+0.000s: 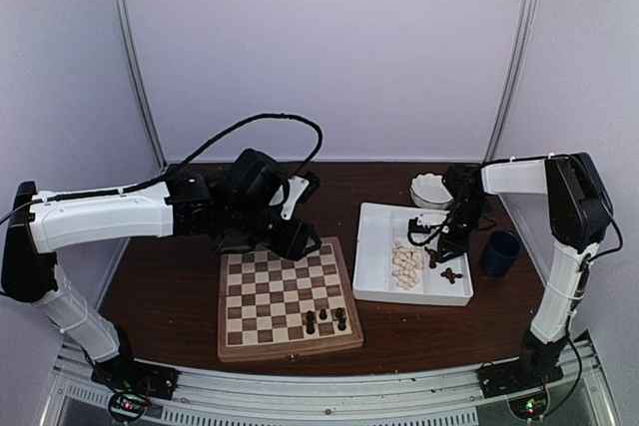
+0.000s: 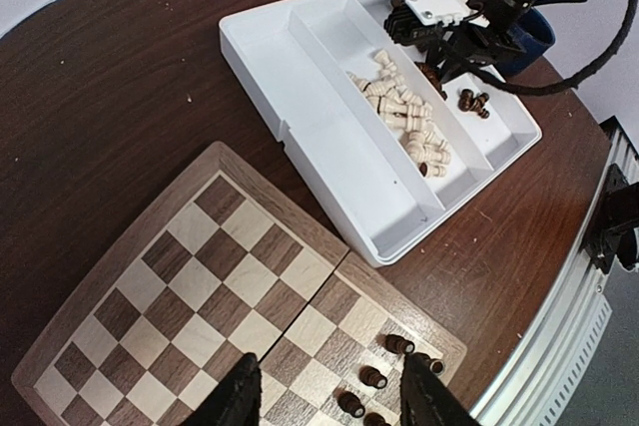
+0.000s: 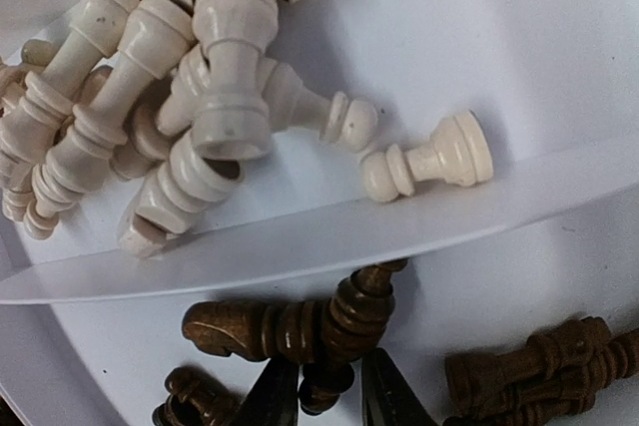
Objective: Set up the chess pieces on the board
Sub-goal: Pick up the chess pile from the storage box, then pass from the right arm to the left
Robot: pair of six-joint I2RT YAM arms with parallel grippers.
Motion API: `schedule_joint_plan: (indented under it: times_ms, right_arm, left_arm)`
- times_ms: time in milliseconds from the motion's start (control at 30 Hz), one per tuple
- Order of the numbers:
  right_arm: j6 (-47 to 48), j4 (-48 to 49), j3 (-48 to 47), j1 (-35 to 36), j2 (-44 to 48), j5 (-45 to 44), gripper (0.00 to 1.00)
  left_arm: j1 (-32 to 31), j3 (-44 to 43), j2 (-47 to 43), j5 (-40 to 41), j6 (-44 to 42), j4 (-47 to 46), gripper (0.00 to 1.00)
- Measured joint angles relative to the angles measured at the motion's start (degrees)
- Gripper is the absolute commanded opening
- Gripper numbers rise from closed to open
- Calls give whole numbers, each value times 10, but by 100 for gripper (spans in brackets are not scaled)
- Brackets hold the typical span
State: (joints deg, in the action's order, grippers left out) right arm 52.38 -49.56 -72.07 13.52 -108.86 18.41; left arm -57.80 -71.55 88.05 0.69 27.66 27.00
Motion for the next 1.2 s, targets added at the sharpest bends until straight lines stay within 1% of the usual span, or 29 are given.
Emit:
schedule_joint_plan:
  times_ms: [167,333,400,500,633,733,900,1033,1133,1200]
  right_arm:
    - [-14,9,0,0,0,-14,14]
    - [-21,18,18,-2,18,-19,12]
    - [-23,18,34,-6,40,-16,11]
    - [-28,18,49,-15,85,-2,10]
    - [-33,19,66,-23,151,24,10]
    - [-37,21,77,-25,185,50,11]
    - [-48,17,84,-25,229,99,11]
    - [-54,15,84,-25,258,120,11]
    - [-55,14,88,-25,271,132,11]
    - [-56,14,94,-25,275,136,11]
  left_arm:
    - [0,0,0,0,0,0,47]
    - [0,0,1,-1,0,-4,48]
    - [0,0,3,-3,-2,-9,49]
    - [1,0,13,-20,-4,-28,54]
    - [5,-15,49,-59,-3,-64,55]
    - [6,-54,97,-85,-1,-89,54]
    - [14,-154,207,-155,29,-160,50]
    - [23,-255,309,-220,78,-215,46]
    - [24,-337,388,-261,123,-261,46]
    - [25,-374,427,-280,152,-282,46]
